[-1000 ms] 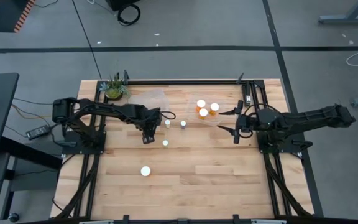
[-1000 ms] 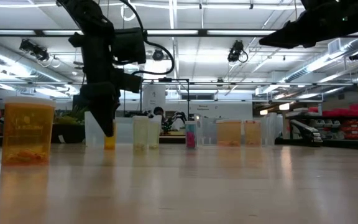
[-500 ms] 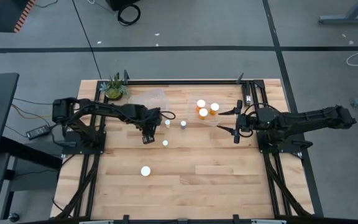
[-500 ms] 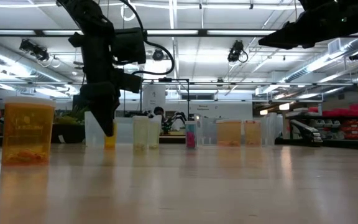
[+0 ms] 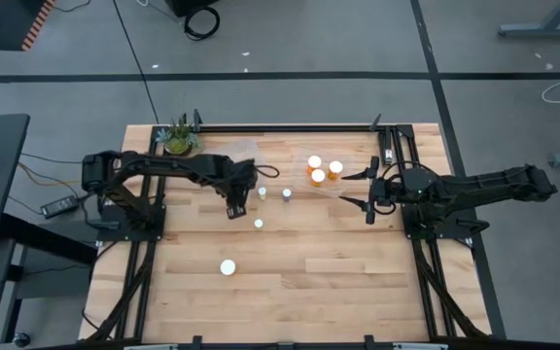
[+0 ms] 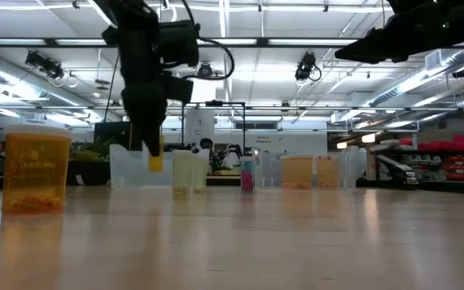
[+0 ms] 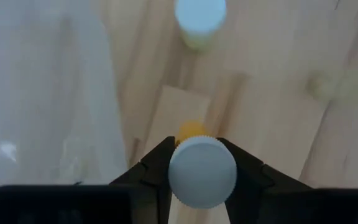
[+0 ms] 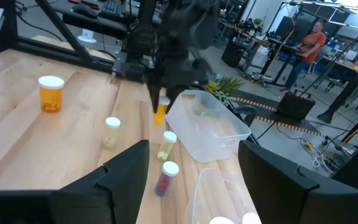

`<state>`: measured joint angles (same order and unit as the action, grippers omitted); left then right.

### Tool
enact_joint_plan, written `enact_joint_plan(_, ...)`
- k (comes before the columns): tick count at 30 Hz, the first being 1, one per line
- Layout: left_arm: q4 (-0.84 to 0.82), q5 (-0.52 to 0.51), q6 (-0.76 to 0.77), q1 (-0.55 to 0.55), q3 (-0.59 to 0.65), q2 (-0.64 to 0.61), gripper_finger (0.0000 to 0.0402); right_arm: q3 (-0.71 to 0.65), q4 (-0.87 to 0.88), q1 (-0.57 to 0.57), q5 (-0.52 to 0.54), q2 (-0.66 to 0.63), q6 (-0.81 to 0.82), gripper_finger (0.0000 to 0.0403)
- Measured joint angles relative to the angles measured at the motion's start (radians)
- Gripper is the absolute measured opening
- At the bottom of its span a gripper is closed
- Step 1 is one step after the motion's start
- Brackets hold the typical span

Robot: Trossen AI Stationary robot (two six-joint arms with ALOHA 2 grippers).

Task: Pick and place medicine bottles into bin by pill shape (circle, oval)
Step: Put the orange pill bottle into the left bin

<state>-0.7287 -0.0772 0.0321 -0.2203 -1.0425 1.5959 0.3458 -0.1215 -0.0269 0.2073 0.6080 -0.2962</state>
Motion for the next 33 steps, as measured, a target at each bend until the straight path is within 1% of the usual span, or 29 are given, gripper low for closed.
enact_joint_plan(5, -0.061, -0.001, -0.046, -0.042, -0.106, 0.000, 0.0130, 0.000, 0.000, 0.000, 0.000, 0.000, 0.000, 0.0254)
enact_joint_plan(10, -0.058, -0.001, -0.121, -0.099, -0.171, 0.000, 0.0120, 0.000, 0.000, 0.000, 0.000, 0.000, 0.000, 0.0254)
enact_joint_plan(14, -0.022, -0.002, -0.166, -0.163, -0.177, 0.001, 0.0114, 0.000, 0.000, 0.000, 0.000, 0.000, 0.000, 0.0254)
enact_joint_plan(17, 0.000, -0.001, -0.189, -0.215, -0.177, 0.024, 0.0120, 0.000, 0.000, 0.000, 0.000, 0.000, 0.000, 0.0254)
enact_joint_plan(21, 0.054, -0.002, -0.233, -0.278, -0.176, 0.084, 0.0129, 0.000, 0.000, 0.000, 0.000, 0.000, -0.001, 0.0254)
enact_joint_plan(27, 0.145, -0.002, -0.262, -0.348, -0.176, 0.195, 0.0119, 0.000, 0.000, 0.000, 0.000, 0.000, -0.001, 0.0254)
enact_joint_plan(30, 0.146, -0.002, -0.265, -0.373, -0.176, 0.238, 0.0117, 0.000, 0.002, 0.000, 0.000, 0.000, -0.001, 0.0254)
enact_joint_plan(33, 0.143, -0.002, -0.265, -0.391, -0.176, 0.258, 0.0124, 0.000, 0.003, 0.000, 0.000, 0.000, -0.001, 0.0254)
